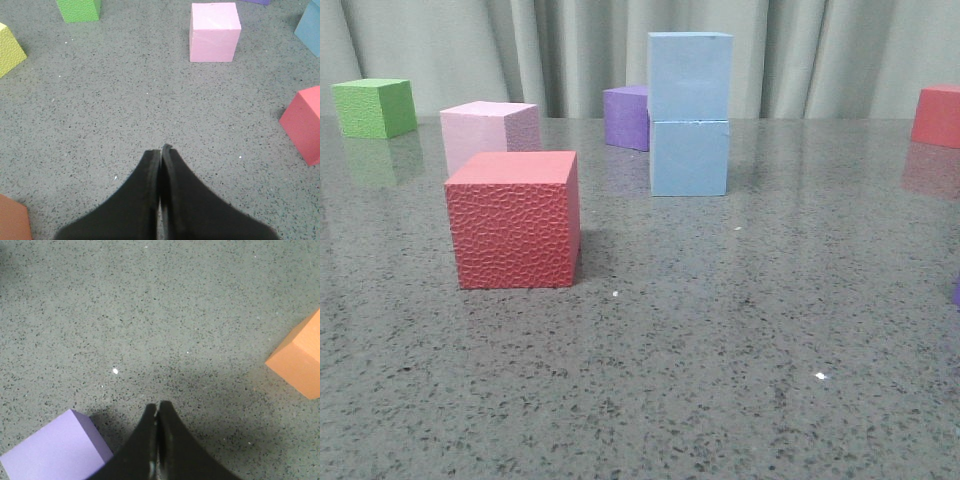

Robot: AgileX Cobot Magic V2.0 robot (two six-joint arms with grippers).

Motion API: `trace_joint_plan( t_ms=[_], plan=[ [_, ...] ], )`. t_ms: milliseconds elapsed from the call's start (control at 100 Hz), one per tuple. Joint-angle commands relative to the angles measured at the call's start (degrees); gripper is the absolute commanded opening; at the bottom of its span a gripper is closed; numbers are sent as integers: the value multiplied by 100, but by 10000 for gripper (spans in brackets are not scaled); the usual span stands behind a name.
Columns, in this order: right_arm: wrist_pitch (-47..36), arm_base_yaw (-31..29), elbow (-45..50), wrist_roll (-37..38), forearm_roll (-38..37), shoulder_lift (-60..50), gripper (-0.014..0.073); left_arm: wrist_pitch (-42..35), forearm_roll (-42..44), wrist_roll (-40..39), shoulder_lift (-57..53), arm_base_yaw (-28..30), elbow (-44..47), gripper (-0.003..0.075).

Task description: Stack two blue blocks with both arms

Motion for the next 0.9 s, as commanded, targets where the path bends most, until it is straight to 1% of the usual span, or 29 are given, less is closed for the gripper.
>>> trace_joint_plan(
  t_ms=[0,80,220,360,400,500,550,650,700,890],
  plan=[
    [-356,-38,-139,-34,-74,-53,-123,-520,-169,-13,-9,-16,-143,-19],
    [-356,-38,-139,-34,-74,-53,-123,-592,-97,-13,-9,-122,-143,-19],
    [-356,-38,-139,-34,-74,-53,-123,-1007,60,-13,-58,-403,-94,-19],
    [-356,-38,-139,-34,-74,-53,-123,-2202,80,-13,-403,-697,461,-19],
    [-356,-38,-139,-34,-74,-53,-123,-2668,80,-13,-581,-768,769,-19],
    [-356,-38,-139,-34,-74,-53,-123,-3430,131,-28,-957,-909,1416,-19],
    [-356,-38,-139,-34,-74,-53,-123,-3722,302,-227,-1211,-959,1814,-19],
    [-356,-38,-139,-34,-74,-53,-123,-4125,1121,-1251,-1659,-1028,2468,-19],
    [-356,-38,-139,-34,-74,-53,-123,-4251,1332,-1570,-1877,-1028,2765,-19],
    [-356,-38,-139,-34,-74,-53,-123,-4340,1571,-1704,-2654,-1028,3565,-19]
  ],
)
